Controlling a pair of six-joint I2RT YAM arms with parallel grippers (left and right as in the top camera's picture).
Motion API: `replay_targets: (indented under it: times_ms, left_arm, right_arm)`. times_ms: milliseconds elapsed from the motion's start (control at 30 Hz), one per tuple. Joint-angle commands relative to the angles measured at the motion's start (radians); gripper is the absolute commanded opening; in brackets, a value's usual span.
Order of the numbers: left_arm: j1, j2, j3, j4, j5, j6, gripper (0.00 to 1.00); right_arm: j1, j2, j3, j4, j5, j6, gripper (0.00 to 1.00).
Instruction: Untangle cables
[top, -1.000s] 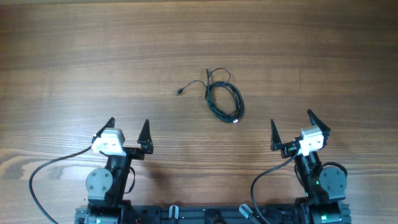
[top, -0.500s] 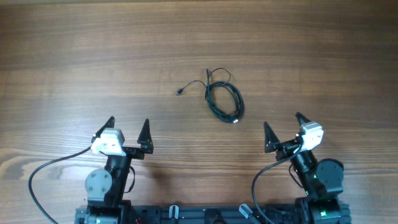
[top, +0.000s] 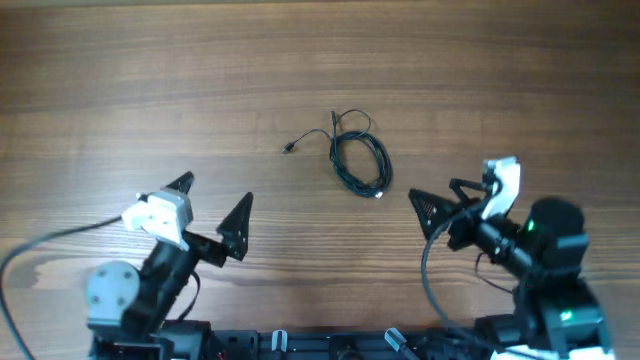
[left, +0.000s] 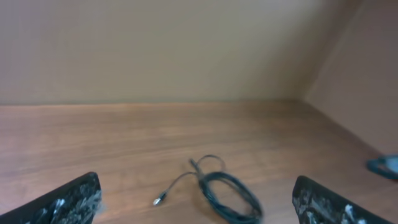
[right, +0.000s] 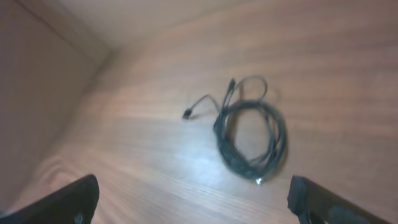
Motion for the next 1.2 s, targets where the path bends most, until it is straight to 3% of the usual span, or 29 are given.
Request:
replay_targets:
  times_ms: [0,133,233,400,633,833,900,933,1067,1167]
  left_arm:
    - [0.008,0.162,0.158,-0.078,0.15,0.019,1.0]
    - [0.004,0.34,0.256,-0.161,0.211,0.019,1.0]
    - [-0.002,0.42,0.259,-0.158,0.267,0.019,1.0]
    - [-0.002,0.514,0.258,-0.229,0.429,-0.014,1.0]
    - [-0.092,0.693,0.256,-0.093,0.426,-0.061,1.0]
    - [-0.254,0.975,0.256,0.185,0.213,-0.3,0.99]
    - [-0.298,1.07,0.256,0.257,0.084,-0.428,0.87]
    - [-0.314,1.109,0.256,0.285,0.029,-0.476,0.86]
    - [-0.361,1.24,0.256,0.392,-0.106,-0.65,0.94]
    - [-0.396,1.308,0.256,0.46,-0.129,-0.693,0.91]
  right_arm:
    - [-0.004,0.159,0.27,-0.19,-0.051,0.037,1.0]
    - [-0.004,0.313,0.535,-0.435,-0.051,0.026,1.0]
    - [-0.004,0.36,0.627,-0.477,-0.063,0.029,1.0]
    - [-0.004,0.369,0.634,-0.444,-0.063,0.02,1.0]
    - [-0.004,0.422,0.634,-0.471,0.179,0.098,0.97]
    - [-0.004,0.533,0.634,-0.467,0.225,0.096,0.96]
    - [-0.004,0.577,0.634,-0.466,0.225,0.097,0.95]
    - [-0.004,0.6,0.634,-0.465,0.225,0.098,0.93]
    - [-0.004,0.686,0.634,-0.463,0.224,0.119,0.92]
    - [-0.004,0.726,0.634,-0.459,0.224,0.119,0.91]
